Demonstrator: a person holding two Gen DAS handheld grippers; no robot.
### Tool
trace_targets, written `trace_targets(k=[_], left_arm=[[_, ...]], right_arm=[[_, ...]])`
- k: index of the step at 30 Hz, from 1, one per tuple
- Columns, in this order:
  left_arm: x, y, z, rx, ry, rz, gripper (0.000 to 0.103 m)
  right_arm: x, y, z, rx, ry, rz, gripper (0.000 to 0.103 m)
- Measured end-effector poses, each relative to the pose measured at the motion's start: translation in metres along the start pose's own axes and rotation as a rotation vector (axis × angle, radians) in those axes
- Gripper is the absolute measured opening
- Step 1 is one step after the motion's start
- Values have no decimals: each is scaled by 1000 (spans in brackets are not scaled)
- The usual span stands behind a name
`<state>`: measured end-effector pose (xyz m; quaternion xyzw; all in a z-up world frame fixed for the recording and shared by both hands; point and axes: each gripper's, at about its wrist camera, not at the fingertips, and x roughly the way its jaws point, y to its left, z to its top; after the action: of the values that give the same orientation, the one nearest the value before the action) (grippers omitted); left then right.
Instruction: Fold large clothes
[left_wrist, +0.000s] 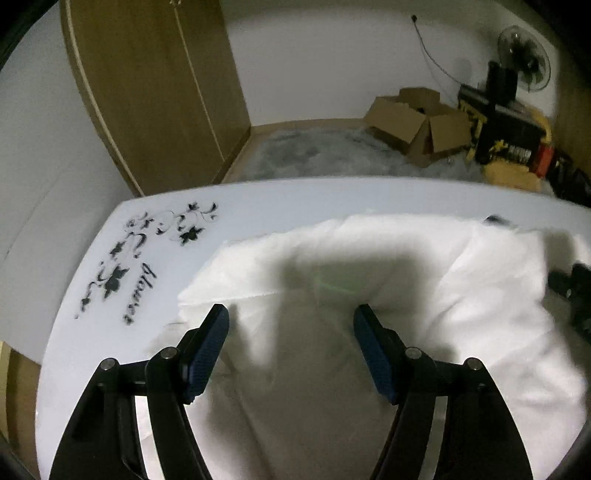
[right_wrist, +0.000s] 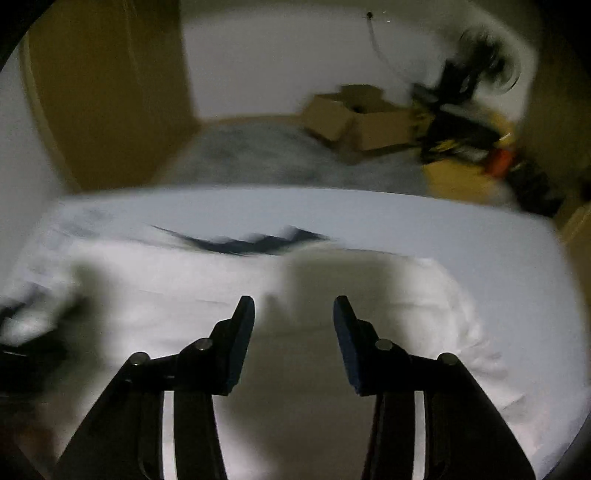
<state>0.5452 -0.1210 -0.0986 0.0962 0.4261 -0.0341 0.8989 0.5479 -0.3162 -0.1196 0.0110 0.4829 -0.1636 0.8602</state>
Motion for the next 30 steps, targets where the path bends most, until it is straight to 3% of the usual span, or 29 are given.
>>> trace_targets(k=[1, 2, 4, 7, 10, 12, 14, 15, 17, 21, 23, 26, 30], left_arm=[[11, 1, -5, -17, 7, -26, 72], [20, 6, -10, -65, 2, -80, 72], [29, 7, -14, -105, -32, -95, 72], [35, -4, -16, -77, -37, -63, 72], [38, 1, -12, -62, 9, -58, 73], [17, 13, -4, -118, -4, -38, 71], [-13, 14, 6, -144, -84, -50, 72], [-21, 9, 11, -127, -108, -31, 72], [-23, -11, 16, -68, -114, 1, 72], [20, -25, 3, -45, -13, 45, 73], [33, -20, -6, -106, -25, 11, 73], [37, -37, -9, -47, -55, 82, 73], [40, -40, -13, -28, -68, 110, 73]], right_arm=[[30, -9, -9, 28, 81, 58, 53], [39, -21, -13, 77, 73, 118, 53], [43, -38, -17, 140, 36, 177, 55], [45, -31, -19, 112, 7, 139, 57], [43, -26, -18, 83, 27, 127, 57], [22, -30, -13, 115, 55, 138, 58], [-9, -19, -8, 119, -45, 224, 58], [-29, -4, -3, 78, -100, 223, 58], [-37, 23, 3, 17, -108, 208, 58], [6, 46, 6, 13, -21, 183, 57], [34, 47, -9, 28, 23, 227, 59], [32, 51, -13, 1, -25, 193, 60], [29, 58, -19, -22, -63, 158, 61]])
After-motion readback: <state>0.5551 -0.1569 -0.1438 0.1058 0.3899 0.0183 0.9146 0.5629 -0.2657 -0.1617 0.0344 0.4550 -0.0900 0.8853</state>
